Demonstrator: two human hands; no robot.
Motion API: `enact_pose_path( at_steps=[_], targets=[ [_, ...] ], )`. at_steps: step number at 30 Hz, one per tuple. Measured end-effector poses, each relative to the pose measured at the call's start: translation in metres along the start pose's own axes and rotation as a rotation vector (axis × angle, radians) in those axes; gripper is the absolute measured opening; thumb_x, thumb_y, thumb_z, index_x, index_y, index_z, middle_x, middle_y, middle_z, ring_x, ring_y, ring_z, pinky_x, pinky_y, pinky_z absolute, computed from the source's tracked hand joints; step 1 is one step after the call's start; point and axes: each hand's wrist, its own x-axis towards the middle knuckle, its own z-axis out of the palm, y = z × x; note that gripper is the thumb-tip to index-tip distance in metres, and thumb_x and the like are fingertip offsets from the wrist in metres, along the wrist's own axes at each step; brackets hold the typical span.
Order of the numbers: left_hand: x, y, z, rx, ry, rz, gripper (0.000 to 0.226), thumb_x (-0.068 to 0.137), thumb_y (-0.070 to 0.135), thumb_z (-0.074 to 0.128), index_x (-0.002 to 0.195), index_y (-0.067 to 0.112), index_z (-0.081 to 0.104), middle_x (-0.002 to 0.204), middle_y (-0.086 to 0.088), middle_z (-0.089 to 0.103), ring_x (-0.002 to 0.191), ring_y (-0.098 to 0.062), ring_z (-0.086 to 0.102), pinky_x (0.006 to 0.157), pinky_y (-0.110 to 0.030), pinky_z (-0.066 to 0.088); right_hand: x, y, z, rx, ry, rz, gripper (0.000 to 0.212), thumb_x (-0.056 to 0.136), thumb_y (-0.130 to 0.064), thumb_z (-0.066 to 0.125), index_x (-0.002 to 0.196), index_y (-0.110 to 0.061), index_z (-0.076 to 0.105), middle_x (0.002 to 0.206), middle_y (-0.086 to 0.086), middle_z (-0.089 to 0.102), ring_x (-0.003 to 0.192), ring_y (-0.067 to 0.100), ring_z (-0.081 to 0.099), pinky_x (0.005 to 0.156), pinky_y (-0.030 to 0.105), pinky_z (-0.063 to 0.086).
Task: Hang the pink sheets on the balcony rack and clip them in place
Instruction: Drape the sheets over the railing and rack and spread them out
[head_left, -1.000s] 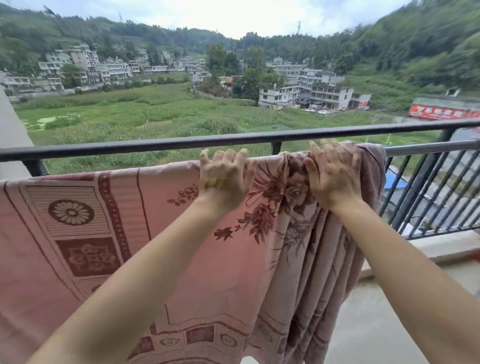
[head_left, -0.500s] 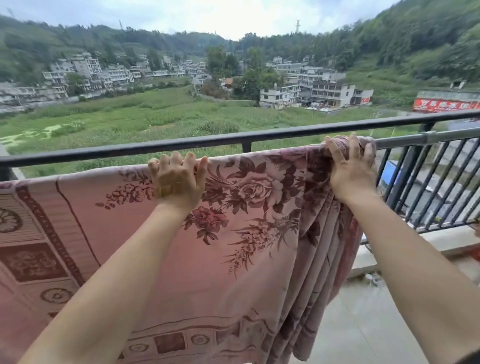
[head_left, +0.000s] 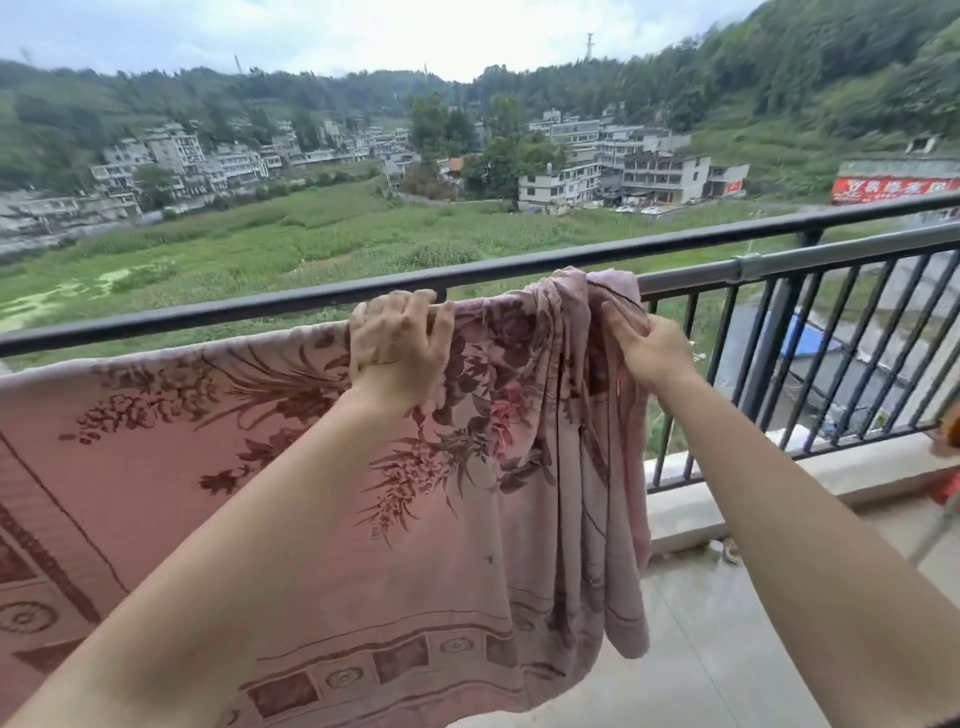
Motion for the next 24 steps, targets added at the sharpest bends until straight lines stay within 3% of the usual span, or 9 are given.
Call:
enact_pose_path(
  at_steps=[3,5,8,12,17,19,22,24],
  targets=[
    [0.021,0.059,0.015,-0.106,-0.034,0.13,0.055,0.1,0.051,0.026,0.131,0.016,0.054,0.127,-0.008,0.062,0.114,-0.027,0.057,0.1,-0.044,0.04,0.018,0.009,-0.03,0.171,0.124,-0.05,0.058,0.087,-0.063,0.06,0.078,-0.005,0.062,0.066,0.003,0.056,0.06,0.021,0.051,0.057,0.03,0.042],
    [0.035,0.091,0.026,-0.145,-0.06,0.202,0.053,0.101,0.051,0.026,0.131,0.018,0.053,0.125,-0.008,0.062,0.11,-0.027,0.059,0.093,-0.044,0.044,0.034,0.014,-0.054,0.142,0.225,-0.04,0.041,0.096,-0.048,0.056,0.072,-0.014,0.056,0.064,-0.001,0.053,0.057,0.017,0.047,0.051,0.022,0.04],
    [0.058,0.132,0.044,-0.176,-0.102,0.261,0.053,0.1,0.055,0.024,0.125,0.019,0.054,0.118,-0.007,0.063,0.103,-0.026,0.06,0.085,-0.042,0.048,0.065,0.035,-0.09,0.112,0.395,0.015,0.041,0.094,-0.05,0.055,0.07,-0.017,0.056,0.071,-0.001,0.058,0.072,0.021,0.055,0.064,0.025,0.039],
    [0.1,0.178,0.065,-0.134,-0.238,0.29,0.05,0.097,0.057,0.029,0.11,0.02,0.059,0.096,-0.001,0.063,0.082,-0.019,0.057,0.067,-0.035,0.047,0.104,0.053,-0.129,0.004,0.482,0.025,0.043,0.089,-0.054,0.058,0.068,-0.017,0.051,0.095,0.016,0.065,0.088,0.03,0.06,0.073,0.029,0.04],
    [0.142,0.232,0.087,-0.304,-0.479,0.415,0.038,0.097,0.049,0.043,0.098,0.022,0.07,0.076,0.002,0.07,0.057,-0.014,0.06,0.044,-0.023,0.044,0.137,0.055,-0.147,0.043,0.368,0.005,0.036,0.089,-0.051,0.059,0.094,-0.017,0.067,0.099,-0.001,0.069,0.099,0.022,0.064,0.09,0.034,0.05],
    [0.148,0.25,0.099,-0.386,-0.44,0.4,0.033,0.097,0.044,0.046,0.09,0.025,0.072,0.074,0.003,0.07,0.06,-0.017,0.062,0.047,-0.026,0.049,0.145,0.06,-0.149,0.157,0.264,0.03,0.05,0.084,-0.061,0.059,0.098,-0.015,0.074,0.101,0.001,0.074,0.1,0.021,0.068,0.089,0.034,0.054],
    [0.153,0.278,0.117,-0.362,-0.308,0.413,0.033,0.096,0.037,0.046,0.073,0.022,0.064,0.072,0.005,0.064,0.066,-0.019,0.061,0.056,-0.029,0.05,0.158,0.069,-0.164,0.184,0.094,0.183,0.094,0.064,-0.094,0.047,0.107,-0.015,0.075,0.111,0.01,0.073,0.104,0.024,0.069,0.099,0.039,0.05],
    [0.159,0.294,0.123,-0.356,-0.26,0.417,0.034,0.096,0.035,0.046,0.067,0.022,0.06,0.071,0.004,0.062,0.068,-0.022,0.06,0.056,-0.029,0.045,0.164,0.074,-0.179,0.157,-0.001,0.212,0.086,0.068,-0.089,0.053,0.106,-0.016,0.076,0.107,0.008,0.075,0.101,0.024,0.07,0.098,0.041,0.052]
  ],
)
